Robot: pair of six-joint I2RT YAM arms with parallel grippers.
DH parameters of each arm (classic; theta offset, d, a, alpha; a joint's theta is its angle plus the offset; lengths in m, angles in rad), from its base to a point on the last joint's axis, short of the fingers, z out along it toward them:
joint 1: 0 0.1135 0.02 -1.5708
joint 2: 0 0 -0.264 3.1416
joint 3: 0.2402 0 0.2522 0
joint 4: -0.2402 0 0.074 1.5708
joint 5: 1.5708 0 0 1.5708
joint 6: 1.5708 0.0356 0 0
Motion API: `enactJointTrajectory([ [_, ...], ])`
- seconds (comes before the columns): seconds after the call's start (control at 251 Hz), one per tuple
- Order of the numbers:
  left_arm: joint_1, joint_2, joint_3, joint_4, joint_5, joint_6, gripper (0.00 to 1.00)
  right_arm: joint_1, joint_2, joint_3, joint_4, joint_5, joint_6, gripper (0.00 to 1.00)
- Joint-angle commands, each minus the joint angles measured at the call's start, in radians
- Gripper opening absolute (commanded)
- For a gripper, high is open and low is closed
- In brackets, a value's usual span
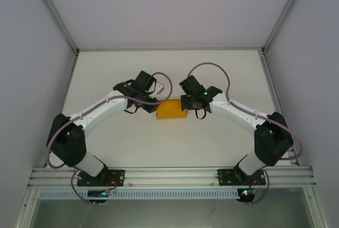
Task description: Assemble paper box
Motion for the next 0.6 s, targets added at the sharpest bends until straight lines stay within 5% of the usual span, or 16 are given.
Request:
enactJointTrajectory([
  [0.0,0.0,0.01,0.017,0.032,-0.009,0.01,0.31,0.015,0.035,0.0,-0.117,-0.027,0.006,0.0],
  [0.16,0.0,0.013,0.024,0.043,-0.017,0.015,0.18,0.018,0.033,0.004,-0.121,-0.024,-0.009,0.0],
  [0.251,0.0,0.013,0.03,0.035,-0.038,0.003,0.0,0.024,0.036,0.012,-0.127,-0.02,-0.022,0.0],
  [0.595,0.015,0.058,0.185,-0.229,0.085,-0.227,0.0,0.047,0.041,0.05,-0.211,0.017,-0.02,0.0],
])
